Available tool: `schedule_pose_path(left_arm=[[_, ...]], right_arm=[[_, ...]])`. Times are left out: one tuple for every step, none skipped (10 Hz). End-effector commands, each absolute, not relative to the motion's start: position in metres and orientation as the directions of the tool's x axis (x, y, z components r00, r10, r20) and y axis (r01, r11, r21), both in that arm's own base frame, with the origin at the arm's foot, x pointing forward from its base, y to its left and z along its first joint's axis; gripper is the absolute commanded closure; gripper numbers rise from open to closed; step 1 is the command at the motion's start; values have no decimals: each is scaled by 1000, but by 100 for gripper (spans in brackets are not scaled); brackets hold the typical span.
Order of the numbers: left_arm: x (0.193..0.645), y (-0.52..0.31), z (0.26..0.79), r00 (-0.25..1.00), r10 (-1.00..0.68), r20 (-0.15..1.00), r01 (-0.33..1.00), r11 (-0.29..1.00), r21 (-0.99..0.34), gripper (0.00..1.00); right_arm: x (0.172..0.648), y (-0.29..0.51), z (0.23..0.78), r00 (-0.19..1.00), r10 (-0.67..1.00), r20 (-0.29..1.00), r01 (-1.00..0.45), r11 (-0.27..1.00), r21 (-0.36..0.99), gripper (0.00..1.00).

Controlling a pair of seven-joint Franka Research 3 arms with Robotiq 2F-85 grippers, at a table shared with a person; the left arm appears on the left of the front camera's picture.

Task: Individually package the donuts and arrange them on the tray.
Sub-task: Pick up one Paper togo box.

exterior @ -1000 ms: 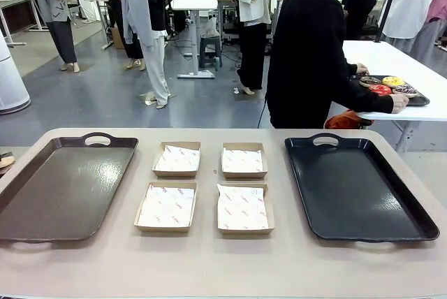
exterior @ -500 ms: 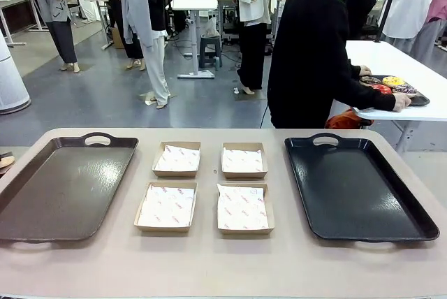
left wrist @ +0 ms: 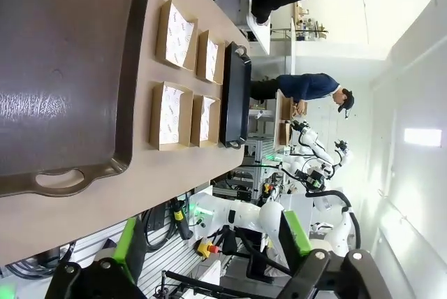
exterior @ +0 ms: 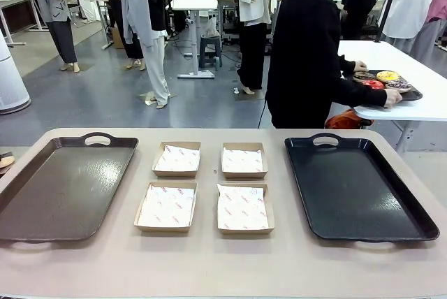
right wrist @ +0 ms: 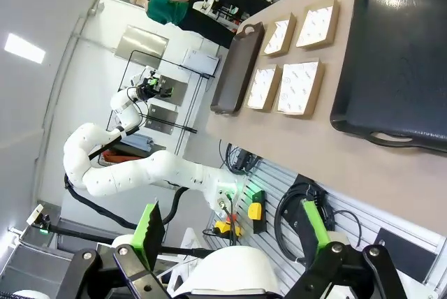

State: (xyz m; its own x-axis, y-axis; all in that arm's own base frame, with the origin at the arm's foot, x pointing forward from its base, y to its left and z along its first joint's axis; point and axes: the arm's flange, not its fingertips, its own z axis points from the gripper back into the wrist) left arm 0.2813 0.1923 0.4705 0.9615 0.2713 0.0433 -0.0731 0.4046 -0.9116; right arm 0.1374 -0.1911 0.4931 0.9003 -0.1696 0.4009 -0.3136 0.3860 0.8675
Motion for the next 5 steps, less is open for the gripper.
schedule_pose_path(left_arm=[[282,193,471,962,269,50,-60,385,-921,0],[282,193,471,962,269,50,-60,385,-921,0],[282,193,471,962,269,50,-60,385,-921,0],[282,193,471,962,269,50,-60,385,-921,0],[282,193,471,962,269,50,-60,385,-921,0]], right_arm=[[136,-191,491,898,-174,403,-317,380,869,0],[136,-191,491,898,-174,403,-317,380,869,0],[136,-191,491,898,-174,403,-317,380,869,0],[136,-191,491,898,-174,403,-317,380,869,0],[136,-191,491,898,-174,403,-317,380,869,0]])
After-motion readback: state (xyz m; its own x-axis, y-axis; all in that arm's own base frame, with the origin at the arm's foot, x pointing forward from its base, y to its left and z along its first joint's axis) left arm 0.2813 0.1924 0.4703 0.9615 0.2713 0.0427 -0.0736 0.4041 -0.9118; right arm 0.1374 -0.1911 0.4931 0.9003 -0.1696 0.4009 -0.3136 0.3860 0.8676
